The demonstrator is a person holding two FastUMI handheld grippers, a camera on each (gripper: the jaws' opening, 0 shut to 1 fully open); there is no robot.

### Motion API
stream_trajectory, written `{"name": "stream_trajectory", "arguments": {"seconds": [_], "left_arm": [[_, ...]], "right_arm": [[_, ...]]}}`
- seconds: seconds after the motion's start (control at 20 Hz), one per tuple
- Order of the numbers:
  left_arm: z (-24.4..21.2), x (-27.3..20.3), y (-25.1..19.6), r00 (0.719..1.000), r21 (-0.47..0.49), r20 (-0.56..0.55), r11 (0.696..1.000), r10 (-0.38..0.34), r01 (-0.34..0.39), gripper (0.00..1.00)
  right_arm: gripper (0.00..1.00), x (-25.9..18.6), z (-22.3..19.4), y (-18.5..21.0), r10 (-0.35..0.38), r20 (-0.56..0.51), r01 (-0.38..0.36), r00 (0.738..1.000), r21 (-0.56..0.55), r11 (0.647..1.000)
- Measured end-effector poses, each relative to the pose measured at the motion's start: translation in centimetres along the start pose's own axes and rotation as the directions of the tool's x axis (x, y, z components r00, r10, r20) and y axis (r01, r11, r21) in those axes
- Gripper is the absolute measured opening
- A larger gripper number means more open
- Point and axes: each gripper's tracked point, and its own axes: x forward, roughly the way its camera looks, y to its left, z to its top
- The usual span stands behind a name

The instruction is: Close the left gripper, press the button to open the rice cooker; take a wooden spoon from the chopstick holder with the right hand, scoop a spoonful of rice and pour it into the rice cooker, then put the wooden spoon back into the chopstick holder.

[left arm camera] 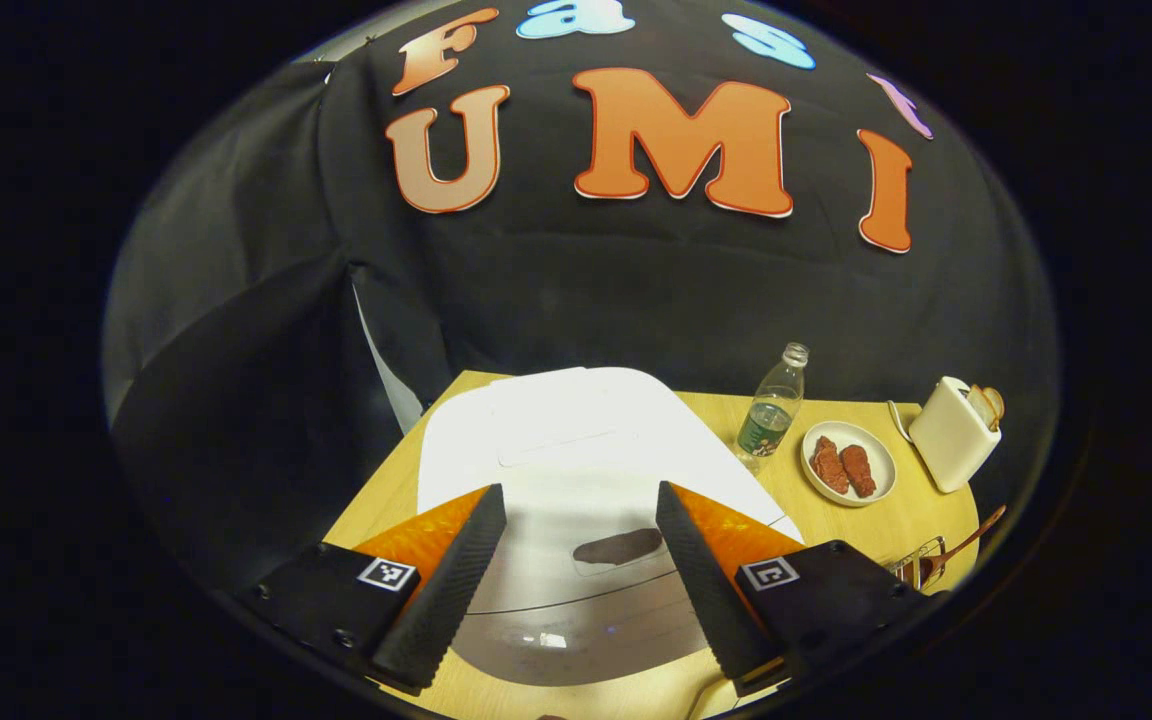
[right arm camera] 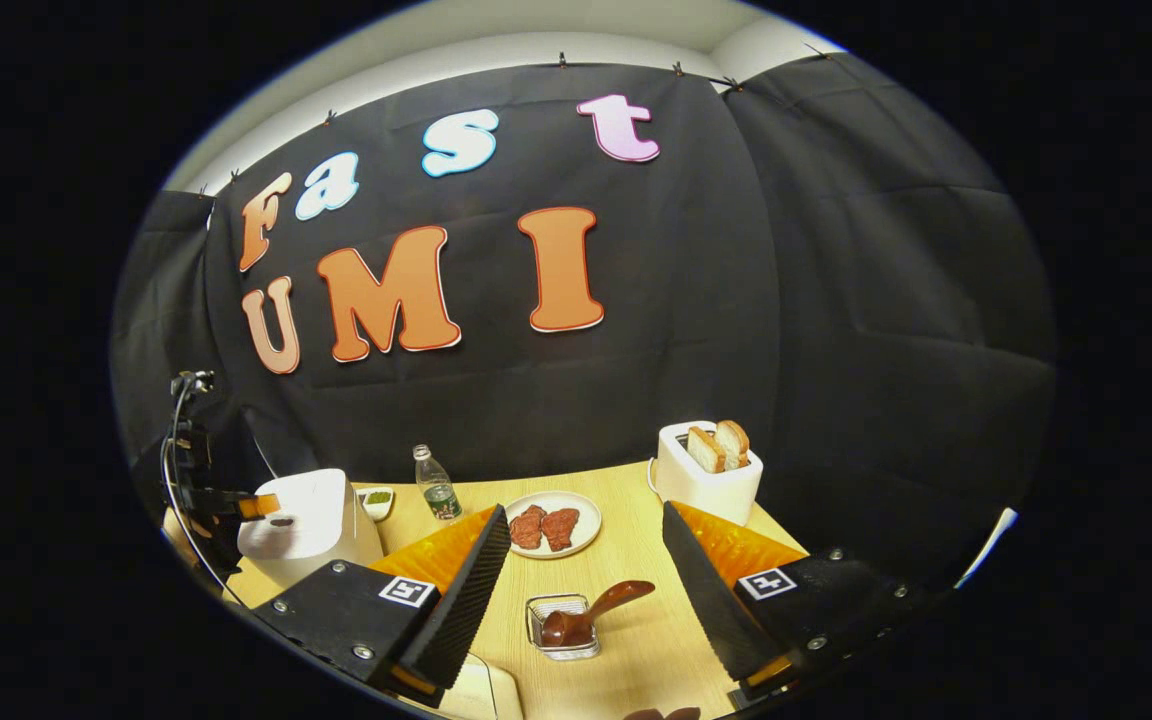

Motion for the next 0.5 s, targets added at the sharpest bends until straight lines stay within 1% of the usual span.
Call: {"name": "stream_trajectory", "arguments": {"seconds": [0.15, 0.25, 0.4, 0.5], "left_arm": [[2.8, -2.8, 1.0, 0.999, -0.006, 0.05, 1.0, 0.001, 0.0, 1.0], [5.4, -5.0, 0.8, 0.995, -0.015, 0.091, 0.999, -0.03, 0.032, 1.0], [10.7, -9.4, 1.8, 0.979, -0.016, 0.203, 0.999, -0.029, 0.033, 1.0], [13.3, -12.0, 2.4, 0.969, -0.037, 0.248, 0.999, -0.015, 0.025, 1.0]], "right_arm": [[0.95, 0.0, 2.0, -0.4, -0.001, 0.037, 0.001, 0.999, -0.016, 1.0], [0.95, -0.2, 3.3, -0.5, 0.001, 0.063, 0.001, 0.998, -0.032, 1.0], [0.95, -0.6, 5.6, -1.0, -0.009, 0.104, 0.013, 0.995, -0.038, 0.999], [0.95, -1.2, 6.8, -1.2, -0.015, 0.13, 0.02, 0.991, -0.04, 0.999]]}}
